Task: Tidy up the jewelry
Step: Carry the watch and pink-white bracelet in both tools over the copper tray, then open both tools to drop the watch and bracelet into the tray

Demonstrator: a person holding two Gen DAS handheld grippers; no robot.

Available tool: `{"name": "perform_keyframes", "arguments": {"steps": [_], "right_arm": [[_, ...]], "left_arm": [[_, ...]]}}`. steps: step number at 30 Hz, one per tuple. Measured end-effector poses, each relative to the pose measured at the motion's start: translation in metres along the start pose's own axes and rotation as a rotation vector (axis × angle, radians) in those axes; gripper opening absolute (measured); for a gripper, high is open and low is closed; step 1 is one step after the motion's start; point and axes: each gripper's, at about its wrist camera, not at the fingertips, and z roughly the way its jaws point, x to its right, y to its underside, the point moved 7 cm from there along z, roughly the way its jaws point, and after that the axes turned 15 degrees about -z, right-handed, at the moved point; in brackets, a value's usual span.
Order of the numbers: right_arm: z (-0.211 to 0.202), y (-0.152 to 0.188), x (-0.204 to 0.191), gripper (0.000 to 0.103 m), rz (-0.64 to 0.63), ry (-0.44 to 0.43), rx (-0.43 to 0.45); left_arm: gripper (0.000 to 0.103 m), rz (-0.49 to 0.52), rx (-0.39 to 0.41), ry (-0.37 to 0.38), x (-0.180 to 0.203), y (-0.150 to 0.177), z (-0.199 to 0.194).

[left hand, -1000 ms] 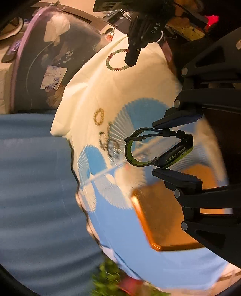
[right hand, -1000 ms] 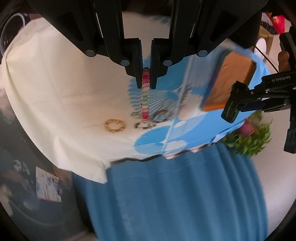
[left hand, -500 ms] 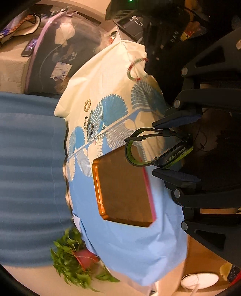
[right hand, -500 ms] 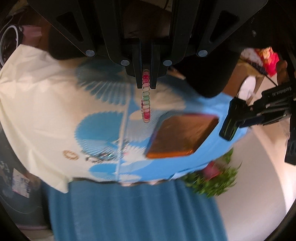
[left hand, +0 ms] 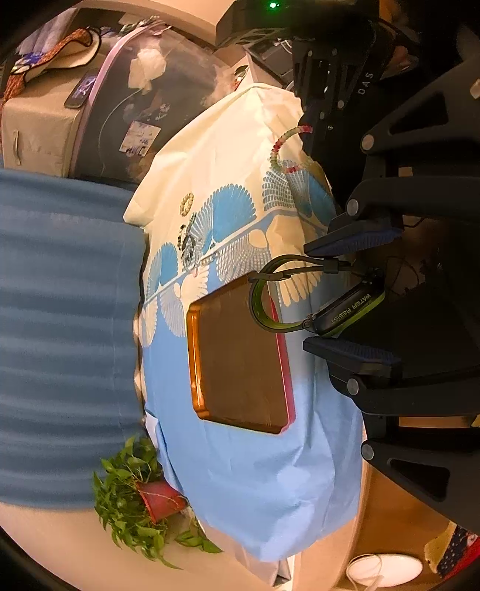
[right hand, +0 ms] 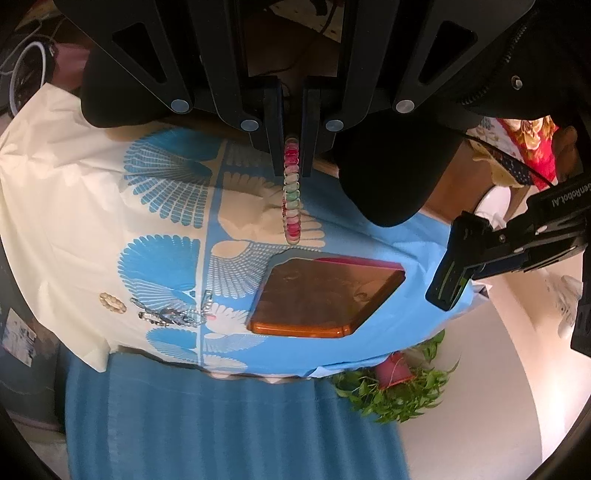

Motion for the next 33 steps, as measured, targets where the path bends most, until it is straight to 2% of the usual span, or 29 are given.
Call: {"name": "perform_keyframes", "arguments": {"steps": [9,16,24,33], "right_arm": [[0.025,-0.006,-0.002,0.007,-0.013,-0.008,-0.057],[0.048,-0.027,0.002,0.007,-0.018,-0.010,-0.070],[0.089,-0.078,0.008,0.007,-0.024,-0.028,-0.059],[0.154,-0.133,0.027,0.007,-0.027,-0.034,-0.072]], "left_arm": [[0.040,-0.030,-0.004,-0.026,-0.022,-0.012,0.017],[0.040,-0.051,-0.001,-0.046,-0.038,-0.033,0.037],[0.040,-0.078,0.005,-0.063,-0.054,-0.066,0.073],[0.040,-0.097,-0.017,-0.093,-0.070,-0.106,0.138]]}}
